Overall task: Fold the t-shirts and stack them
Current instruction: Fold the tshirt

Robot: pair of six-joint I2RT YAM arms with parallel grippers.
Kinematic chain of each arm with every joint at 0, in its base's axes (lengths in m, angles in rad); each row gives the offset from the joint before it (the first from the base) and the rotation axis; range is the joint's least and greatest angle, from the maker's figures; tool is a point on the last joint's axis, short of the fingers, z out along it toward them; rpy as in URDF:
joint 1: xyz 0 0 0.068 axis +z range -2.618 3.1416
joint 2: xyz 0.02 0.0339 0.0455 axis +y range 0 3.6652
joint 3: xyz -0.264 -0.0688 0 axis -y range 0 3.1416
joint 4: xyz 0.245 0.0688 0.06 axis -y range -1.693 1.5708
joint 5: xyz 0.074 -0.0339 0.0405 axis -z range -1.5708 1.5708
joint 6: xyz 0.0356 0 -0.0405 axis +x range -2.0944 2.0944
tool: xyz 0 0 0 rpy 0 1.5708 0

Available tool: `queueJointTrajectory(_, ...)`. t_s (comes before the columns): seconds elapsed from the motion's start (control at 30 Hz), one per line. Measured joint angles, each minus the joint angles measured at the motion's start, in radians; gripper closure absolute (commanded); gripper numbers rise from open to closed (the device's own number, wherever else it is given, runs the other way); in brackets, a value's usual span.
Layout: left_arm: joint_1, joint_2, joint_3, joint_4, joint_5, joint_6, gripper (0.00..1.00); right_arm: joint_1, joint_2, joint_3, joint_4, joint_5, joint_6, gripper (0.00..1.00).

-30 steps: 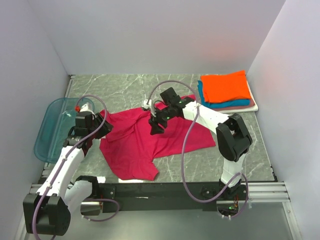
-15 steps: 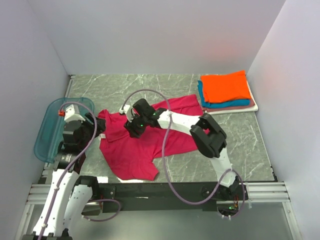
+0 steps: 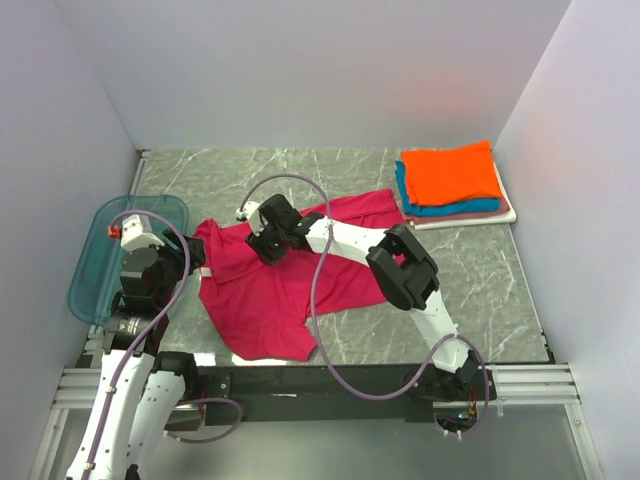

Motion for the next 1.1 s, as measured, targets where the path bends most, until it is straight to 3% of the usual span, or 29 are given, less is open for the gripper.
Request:
queueJointTrajectory(0.4, 0.0, -0.003, 0.0, -0.002, 0.0, 0.0, 0.33, 0.0, 0.041, 0.032, -0.008, 0.002, 0.003, 0.6)
queueJointTrajectory(0.57, 0.0, -0.003, 0.0, -0.002, 0.0, 0.0, 0.33, 0.001, 0.041, 0.034, -0.015, -0.003, 0.009, 0.85)
queueJointTrajectory(0.67, 0.0, -0.003, 0.0, -0.003, 0.0, 0.0, 0.33, 0.001, 0.041, 0.034, -0.017, -0.011, 0.01, 0.89)
queueJointTrajectory(1.1, 0.0, -0.003, 0.0, -0.002, 0.0, 0.0, 0.33, 0.001, 0.001, 0.034, -0.047, -0.038, 0.01, 0.9)
